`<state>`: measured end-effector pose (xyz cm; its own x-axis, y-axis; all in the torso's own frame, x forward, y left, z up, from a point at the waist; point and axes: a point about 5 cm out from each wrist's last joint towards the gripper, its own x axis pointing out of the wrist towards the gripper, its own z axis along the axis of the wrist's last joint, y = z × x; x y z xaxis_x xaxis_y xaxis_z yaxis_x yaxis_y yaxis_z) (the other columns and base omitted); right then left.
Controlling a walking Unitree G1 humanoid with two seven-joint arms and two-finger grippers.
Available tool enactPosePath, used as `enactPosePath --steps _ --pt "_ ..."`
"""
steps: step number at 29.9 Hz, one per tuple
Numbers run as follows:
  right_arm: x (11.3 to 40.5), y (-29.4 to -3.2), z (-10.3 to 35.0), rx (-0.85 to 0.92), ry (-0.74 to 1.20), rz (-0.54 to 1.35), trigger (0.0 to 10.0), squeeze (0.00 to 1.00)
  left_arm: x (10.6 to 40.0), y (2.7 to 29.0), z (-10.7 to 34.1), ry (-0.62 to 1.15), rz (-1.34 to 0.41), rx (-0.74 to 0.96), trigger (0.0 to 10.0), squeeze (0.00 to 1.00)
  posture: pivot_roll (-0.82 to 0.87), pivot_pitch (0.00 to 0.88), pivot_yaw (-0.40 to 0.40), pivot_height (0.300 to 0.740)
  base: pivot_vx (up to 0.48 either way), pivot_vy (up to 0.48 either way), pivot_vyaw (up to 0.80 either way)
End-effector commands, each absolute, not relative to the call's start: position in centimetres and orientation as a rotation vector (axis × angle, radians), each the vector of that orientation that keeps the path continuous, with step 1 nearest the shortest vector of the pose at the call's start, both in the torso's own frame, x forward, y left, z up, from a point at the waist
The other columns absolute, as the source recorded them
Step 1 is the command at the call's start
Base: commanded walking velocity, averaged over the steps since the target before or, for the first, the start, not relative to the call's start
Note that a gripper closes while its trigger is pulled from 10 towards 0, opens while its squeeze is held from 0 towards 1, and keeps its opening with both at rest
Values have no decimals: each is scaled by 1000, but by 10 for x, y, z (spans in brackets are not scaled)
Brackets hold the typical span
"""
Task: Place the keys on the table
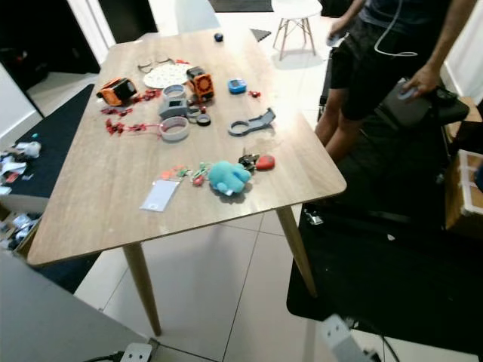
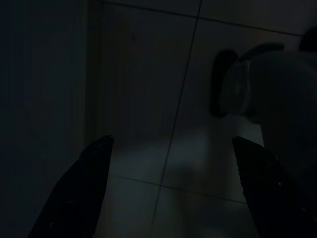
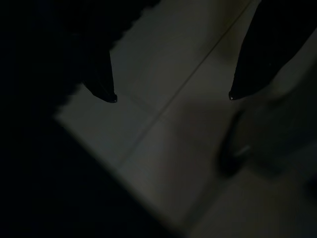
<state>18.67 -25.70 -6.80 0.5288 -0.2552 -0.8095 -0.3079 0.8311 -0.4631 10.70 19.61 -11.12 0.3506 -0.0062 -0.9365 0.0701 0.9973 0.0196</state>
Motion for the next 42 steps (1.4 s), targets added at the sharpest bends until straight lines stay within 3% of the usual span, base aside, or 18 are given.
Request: enactPosePath --steps 1,12,15,18,22,25,28,32,42 --pt "204 -268 -55 -601 967 -84 10000 0 101 197 -113 1234 -54 64 10000 0 -101 73 90 740 0 0 0" --pt "262 -306 6 -604 700 -323 10000 0 101 196 -113 1233 -63 65 10000 0 -102 67 89 740 0 0 0" --pt "295 -306 43 -596 518 -342 10000 0 101 196 -113 1234 -66 65 10000 0 -102 67 89 740 0 0 0" --pt "335 -288 90 -577 279 -278 10000 0 101 196 -113 1236 -70 65 10000 0 -105 70 94 740 0 0 0" --pt "356 -269 120 -522 131 -210 10000 0 101 196 -113 1238 -71 65 10000 0 -106 72 95 740 0 0 0" --pt "376 -235 155 -467 -31 -49 10000 0 101 197 -113 1238 -70 63 10000 0 -106 76 94 740 0 0 0" --pt "380 -223 160 -463 -63 6 10000 0 101 197 -113 1237 -70 63 10000 0 -106 76 94 740 0 0 0" --pt "382 -186 157 -440 -90 168 10000 0 101 197 -113 1236 -68 58 10000 0 -106 76 94 740 0 0 0" --pt "380 -164 143 -445 -63 244 10000 0 101 196 -113 1235 -60 33 10000 0 -106 76 94 740 0 0 0"
